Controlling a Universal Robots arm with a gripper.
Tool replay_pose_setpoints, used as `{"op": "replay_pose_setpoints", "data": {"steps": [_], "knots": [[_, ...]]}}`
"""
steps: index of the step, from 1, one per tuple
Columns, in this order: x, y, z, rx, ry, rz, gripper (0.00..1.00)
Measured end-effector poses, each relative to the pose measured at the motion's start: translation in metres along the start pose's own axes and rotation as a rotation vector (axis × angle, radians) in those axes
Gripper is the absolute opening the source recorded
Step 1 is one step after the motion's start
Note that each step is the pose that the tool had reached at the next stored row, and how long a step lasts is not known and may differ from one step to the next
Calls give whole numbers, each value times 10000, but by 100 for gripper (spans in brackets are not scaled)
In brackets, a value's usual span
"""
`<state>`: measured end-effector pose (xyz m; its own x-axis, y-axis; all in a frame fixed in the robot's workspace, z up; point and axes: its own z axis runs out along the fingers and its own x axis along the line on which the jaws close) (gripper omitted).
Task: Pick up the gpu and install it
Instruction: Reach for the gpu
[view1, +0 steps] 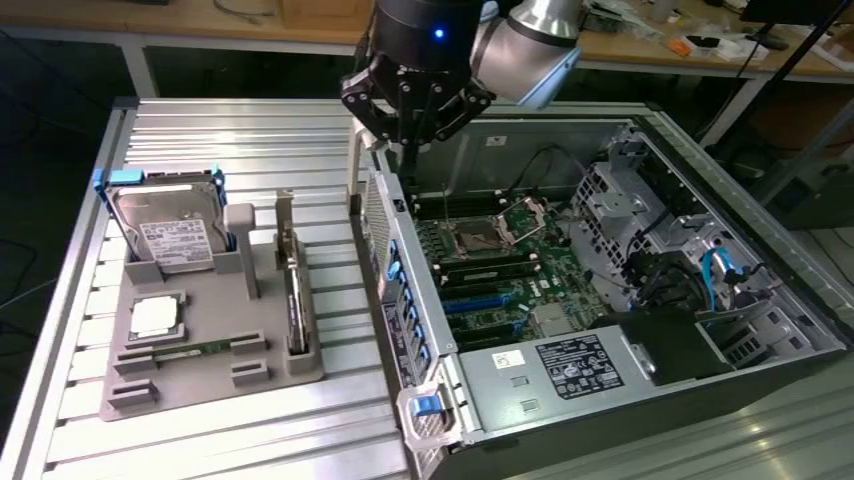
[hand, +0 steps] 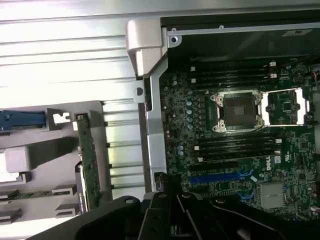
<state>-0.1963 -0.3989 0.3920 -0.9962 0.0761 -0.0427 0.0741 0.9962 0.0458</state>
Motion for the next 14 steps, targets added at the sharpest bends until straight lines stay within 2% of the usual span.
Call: {"op": "replay_pose_setpoints", "data": {"steps": [10,14], "knots": [[415,-32,1,2,20,1,11],[659,-50,-3,2,20,2,11]]}}
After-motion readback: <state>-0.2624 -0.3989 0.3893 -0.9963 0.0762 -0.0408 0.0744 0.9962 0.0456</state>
